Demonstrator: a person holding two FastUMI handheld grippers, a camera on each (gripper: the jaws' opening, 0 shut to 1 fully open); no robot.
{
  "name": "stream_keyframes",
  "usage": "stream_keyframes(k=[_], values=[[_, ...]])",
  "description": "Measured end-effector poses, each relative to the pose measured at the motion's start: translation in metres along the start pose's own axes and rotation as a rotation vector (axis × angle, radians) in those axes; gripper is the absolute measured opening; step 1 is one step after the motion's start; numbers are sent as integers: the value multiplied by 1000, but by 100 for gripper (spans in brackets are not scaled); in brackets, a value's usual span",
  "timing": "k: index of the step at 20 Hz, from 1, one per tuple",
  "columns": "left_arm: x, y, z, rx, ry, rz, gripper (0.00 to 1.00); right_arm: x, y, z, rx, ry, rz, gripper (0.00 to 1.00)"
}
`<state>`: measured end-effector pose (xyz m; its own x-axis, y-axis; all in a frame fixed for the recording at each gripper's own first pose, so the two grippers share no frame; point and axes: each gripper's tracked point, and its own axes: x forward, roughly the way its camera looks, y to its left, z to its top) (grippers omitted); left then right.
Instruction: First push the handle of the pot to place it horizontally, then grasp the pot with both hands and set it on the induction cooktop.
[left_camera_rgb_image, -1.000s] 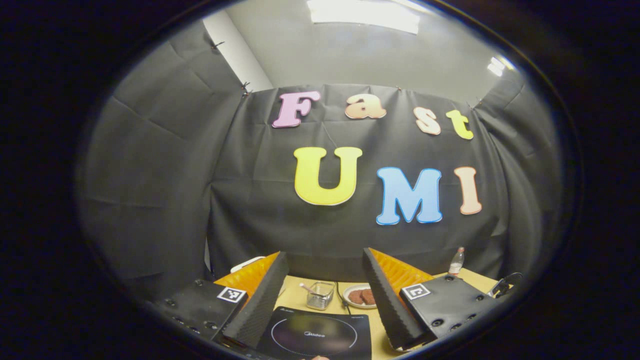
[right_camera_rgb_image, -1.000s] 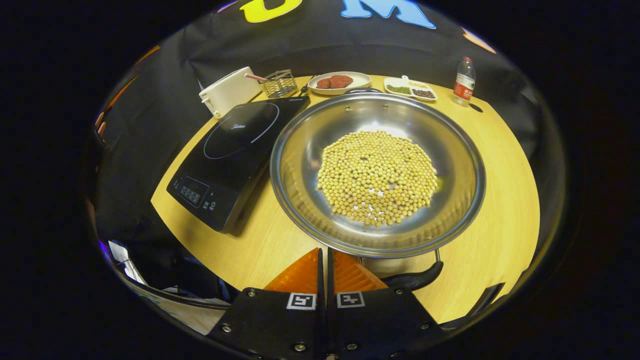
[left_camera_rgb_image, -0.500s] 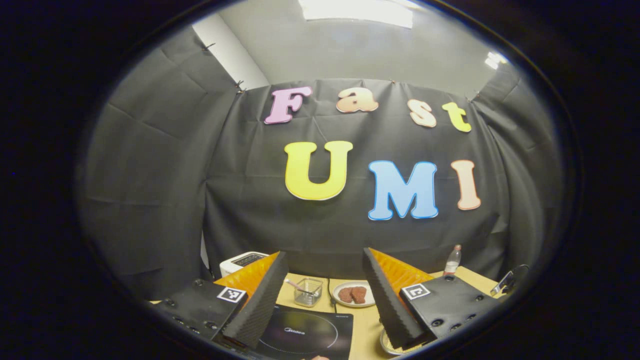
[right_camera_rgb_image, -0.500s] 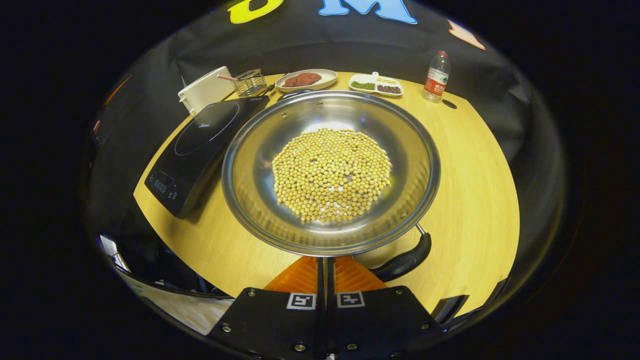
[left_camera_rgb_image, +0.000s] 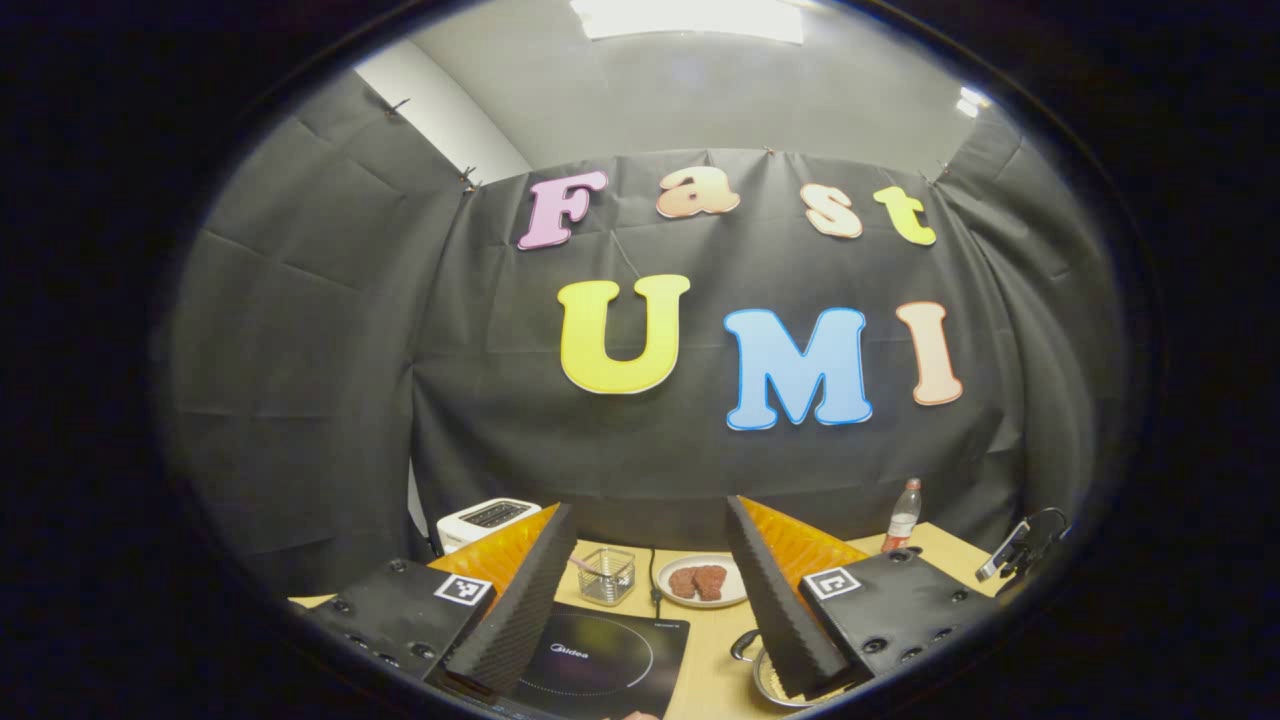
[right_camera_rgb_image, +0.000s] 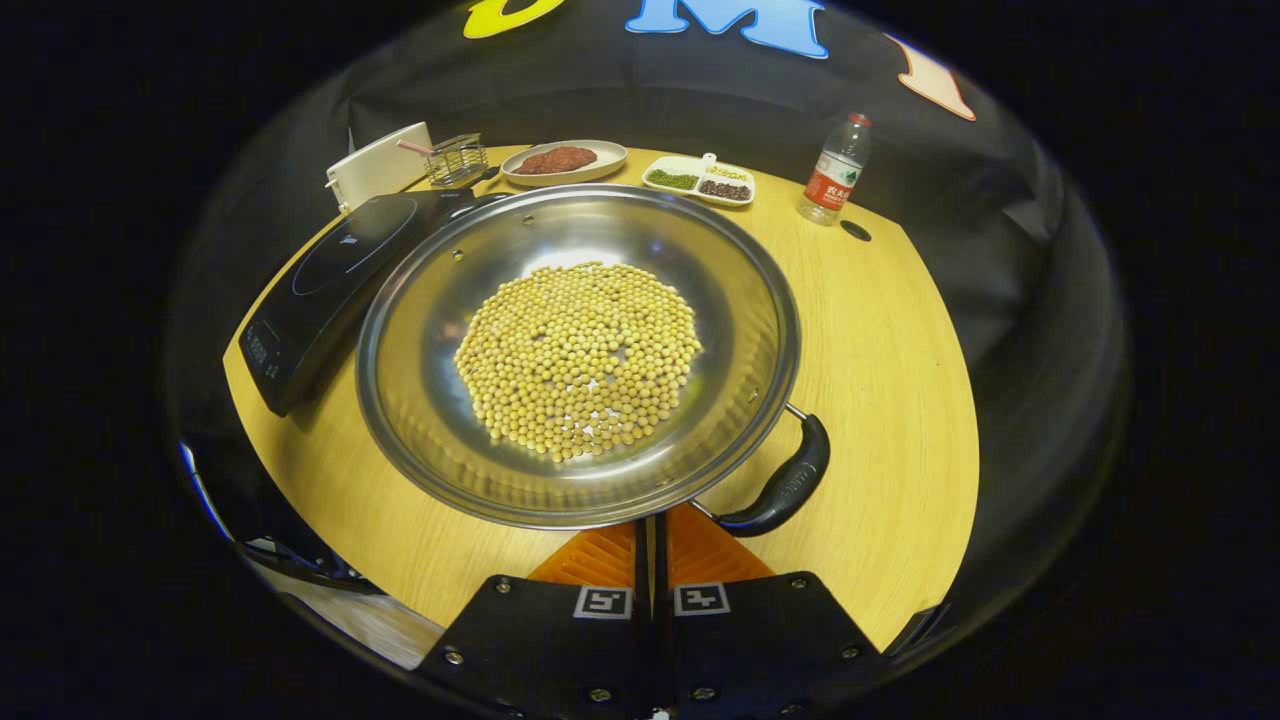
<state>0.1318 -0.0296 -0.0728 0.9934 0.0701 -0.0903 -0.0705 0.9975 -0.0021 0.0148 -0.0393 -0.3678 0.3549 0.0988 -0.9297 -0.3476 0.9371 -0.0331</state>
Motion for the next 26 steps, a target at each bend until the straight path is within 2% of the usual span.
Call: stream_keyframes(k=[6,12,16,19,20,21,24,26], values=[[-9,-14,-19,22,55,19,97,17,-42,20,31,-68,-77,1],[-11,-32,-40,34,98,10,100,25,-74,32,138,-121,-127,1],[-6,-41,-65,38,146,-1,100,10,-88,36,183,-200,-159,1],[-1,-49,-85,35,182,-23,97,-12,-89,52,255,-306,-141,1],[2,-52,-90,35,192,-28,100,-19,-86,57,276,-339,-127,1],[5,-54,-97,35,205,-33,100,-25,-83,63,292,-372,-109,14],[13,-68,-118,24,246,-74,98,-31,-82,78,313,-453,-107,100],[18,-78,-139,28,288,-106,98,-33,-81,83,327,-481,-108,97]])
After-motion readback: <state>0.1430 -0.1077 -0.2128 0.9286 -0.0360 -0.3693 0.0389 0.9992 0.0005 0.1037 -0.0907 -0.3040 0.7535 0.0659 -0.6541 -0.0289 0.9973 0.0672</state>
